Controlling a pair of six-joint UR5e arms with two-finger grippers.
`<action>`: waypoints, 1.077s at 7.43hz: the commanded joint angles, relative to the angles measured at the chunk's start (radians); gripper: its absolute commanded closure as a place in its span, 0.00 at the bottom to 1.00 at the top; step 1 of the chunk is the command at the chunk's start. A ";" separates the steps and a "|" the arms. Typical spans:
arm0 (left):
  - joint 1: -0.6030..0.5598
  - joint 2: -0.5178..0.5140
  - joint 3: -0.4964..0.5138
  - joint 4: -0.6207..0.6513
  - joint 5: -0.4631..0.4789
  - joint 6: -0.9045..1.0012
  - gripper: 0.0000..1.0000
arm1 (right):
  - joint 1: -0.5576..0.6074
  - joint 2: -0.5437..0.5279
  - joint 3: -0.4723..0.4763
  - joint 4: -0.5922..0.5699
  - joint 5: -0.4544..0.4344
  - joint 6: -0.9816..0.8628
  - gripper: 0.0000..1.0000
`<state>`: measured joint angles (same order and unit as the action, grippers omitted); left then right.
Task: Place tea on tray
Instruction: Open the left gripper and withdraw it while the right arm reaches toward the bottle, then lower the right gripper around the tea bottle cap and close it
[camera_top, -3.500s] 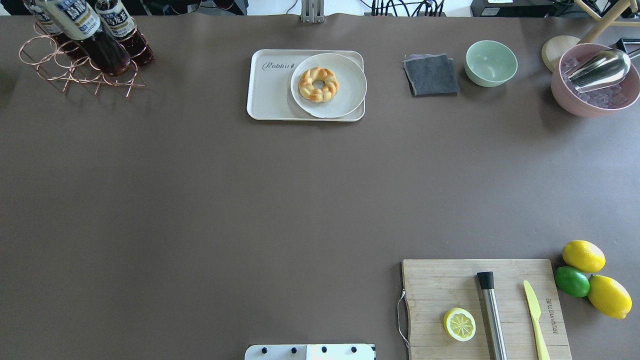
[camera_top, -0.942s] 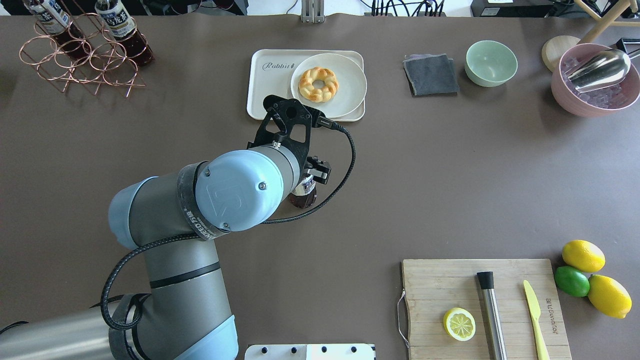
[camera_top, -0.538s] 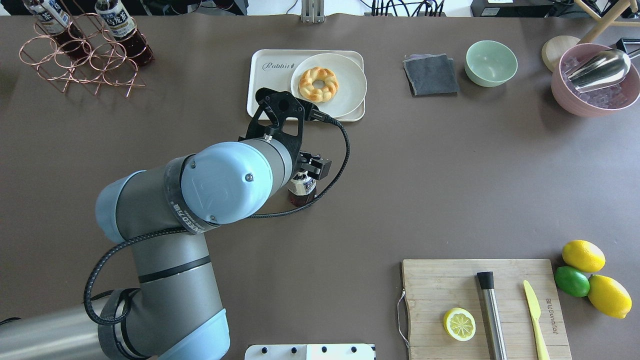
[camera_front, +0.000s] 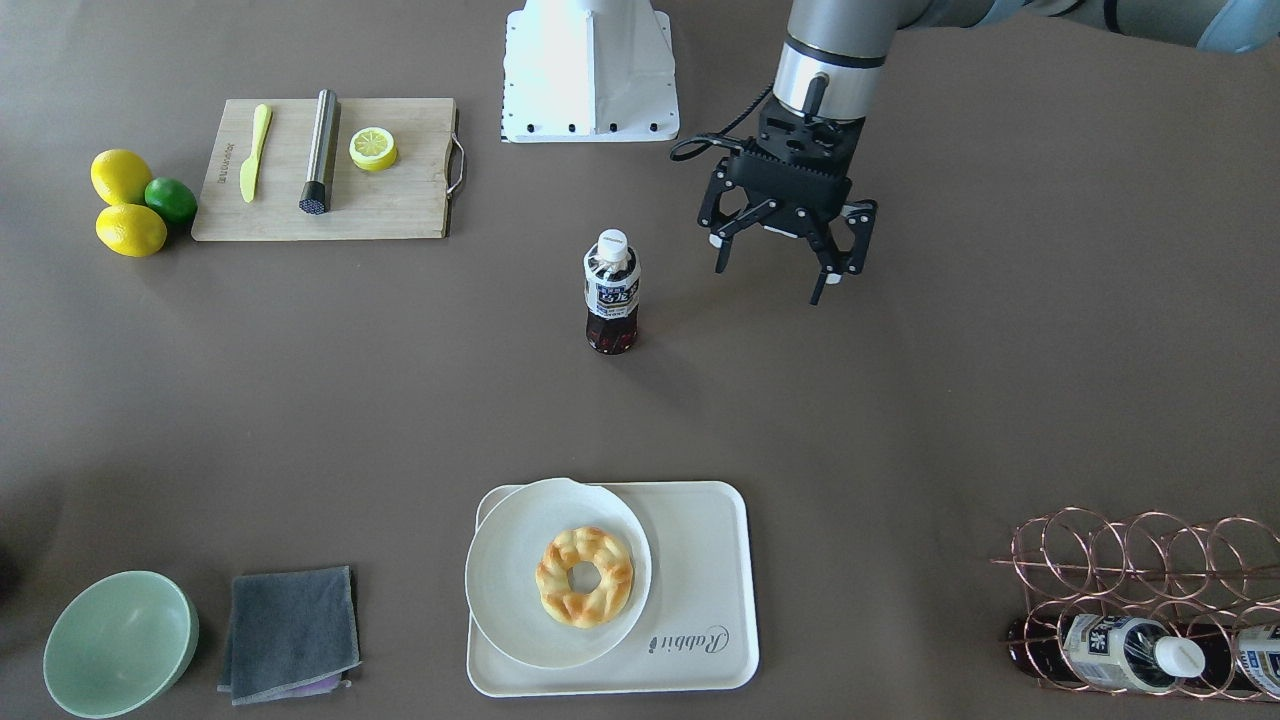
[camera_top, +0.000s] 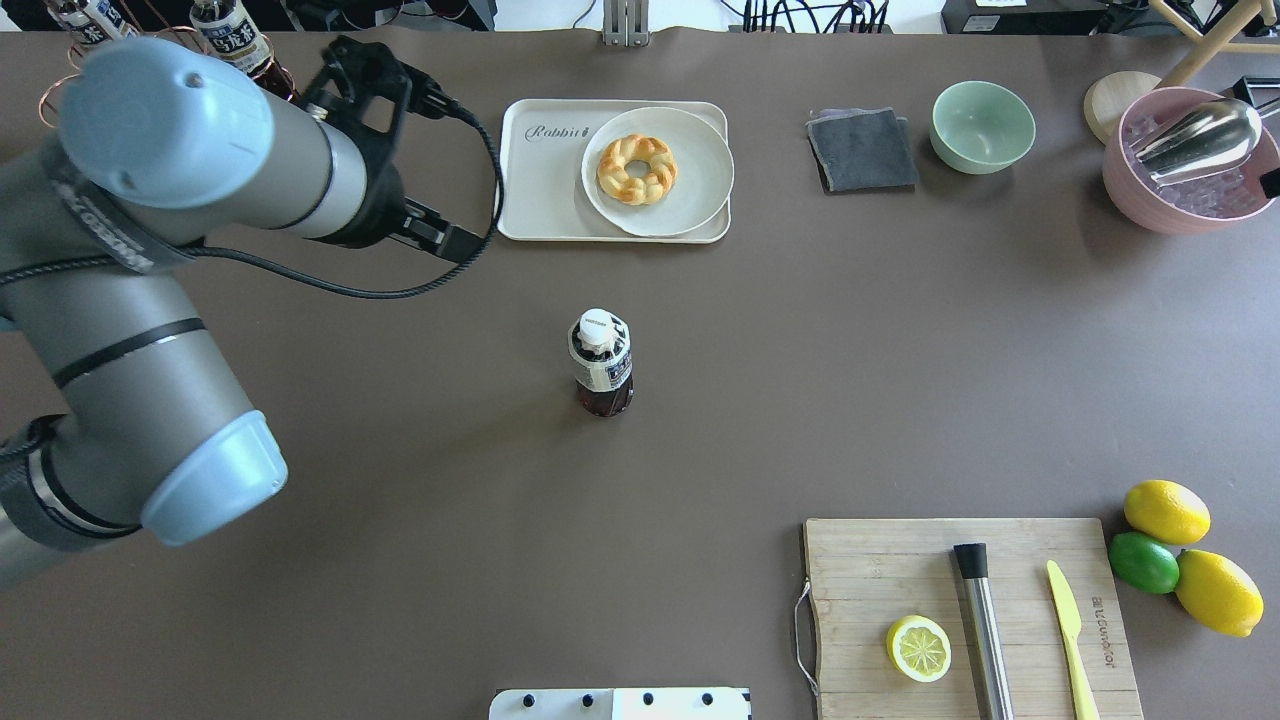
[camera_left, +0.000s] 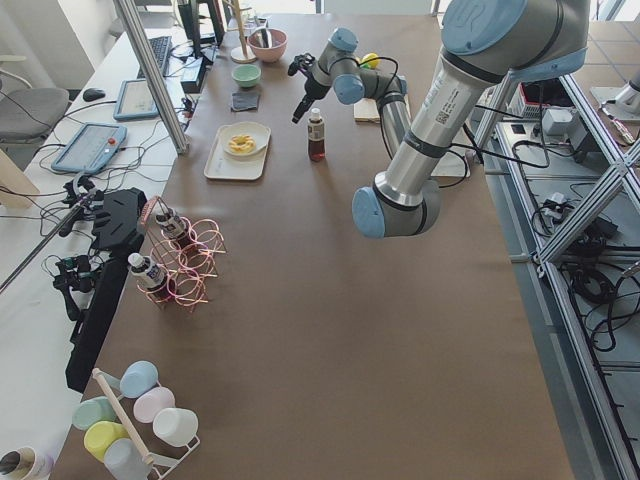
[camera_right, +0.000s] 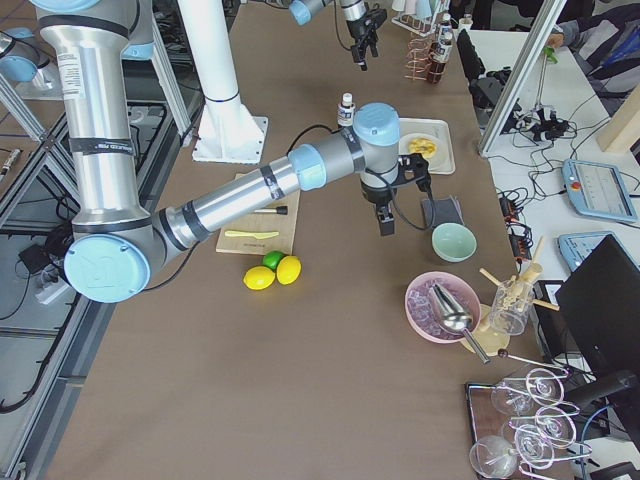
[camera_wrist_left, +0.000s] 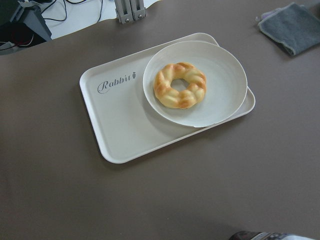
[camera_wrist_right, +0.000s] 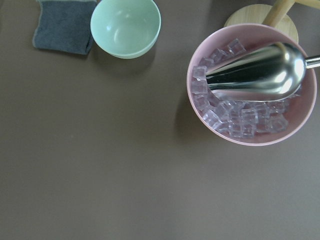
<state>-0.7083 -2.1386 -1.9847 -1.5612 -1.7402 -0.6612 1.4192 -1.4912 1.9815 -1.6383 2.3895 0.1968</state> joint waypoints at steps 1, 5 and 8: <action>-0.228 0.228 -0.037 -0.069 -0.250 0.272 0.02 | -0.213 0.167 0.059 -0.002 -0.067 0.415 0.00; -0.491 0.451 0.087 -0.298 -0.475 0.514 0.02 | -0.662 0.533 0.002 -0.018 -0.390 0.938 0.00; -0.499 0.459 0.090 -0.295 -0.466 0.514 0.02 | -0.807 0.854 -0.209 -0.215 -0.531 0.984 0.00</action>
<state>-1.1992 -1.6866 -1.8976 -1.8553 -2.2081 -0.1507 0.6925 -0.7636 1.8653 -1.7823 1.9415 1.1665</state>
